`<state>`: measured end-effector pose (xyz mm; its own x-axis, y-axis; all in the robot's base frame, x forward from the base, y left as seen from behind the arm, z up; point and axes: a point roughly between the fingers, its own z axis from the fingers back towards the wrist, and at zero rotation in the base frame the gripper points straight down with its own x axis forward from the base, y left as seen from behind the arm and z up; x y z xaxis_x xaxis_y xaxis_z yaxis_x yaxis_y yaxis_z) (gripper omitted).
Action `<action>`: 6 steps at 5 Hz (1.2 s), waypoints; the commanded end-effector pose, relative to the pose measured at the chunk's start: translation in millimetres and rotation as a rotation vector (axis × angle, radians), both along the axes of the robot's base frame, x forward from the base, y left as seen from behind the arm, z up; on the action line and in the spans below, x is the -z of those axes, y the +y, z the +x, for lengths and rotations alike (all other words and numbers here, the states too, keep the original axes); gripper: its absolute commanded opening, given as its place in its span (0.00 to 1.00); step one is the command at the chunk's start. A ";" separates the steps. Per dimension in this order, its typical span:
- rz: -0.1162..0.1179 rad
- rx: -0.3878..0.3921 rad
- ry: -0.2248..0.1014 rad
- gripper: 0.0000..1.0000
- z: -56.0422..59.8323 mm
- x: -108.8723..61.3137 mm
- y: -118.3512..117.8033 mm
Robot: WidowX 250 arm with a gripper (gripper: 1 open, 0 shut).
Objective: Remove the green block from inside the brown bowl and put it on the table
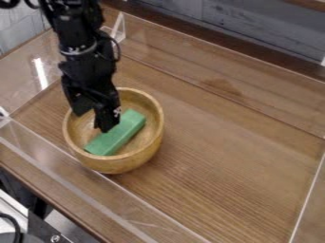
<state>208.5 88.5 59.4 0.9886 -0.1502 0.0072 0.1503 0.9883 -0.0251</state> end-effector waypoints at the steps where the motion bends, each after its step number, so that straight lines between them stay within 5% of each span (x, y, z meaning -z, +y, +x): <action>1: 0.006 0.001 -0.029 1.00 10.6 -1.0 -0.1; 6: -0.042 -0.032 0.012 1.00 21.3 7.2 -6.0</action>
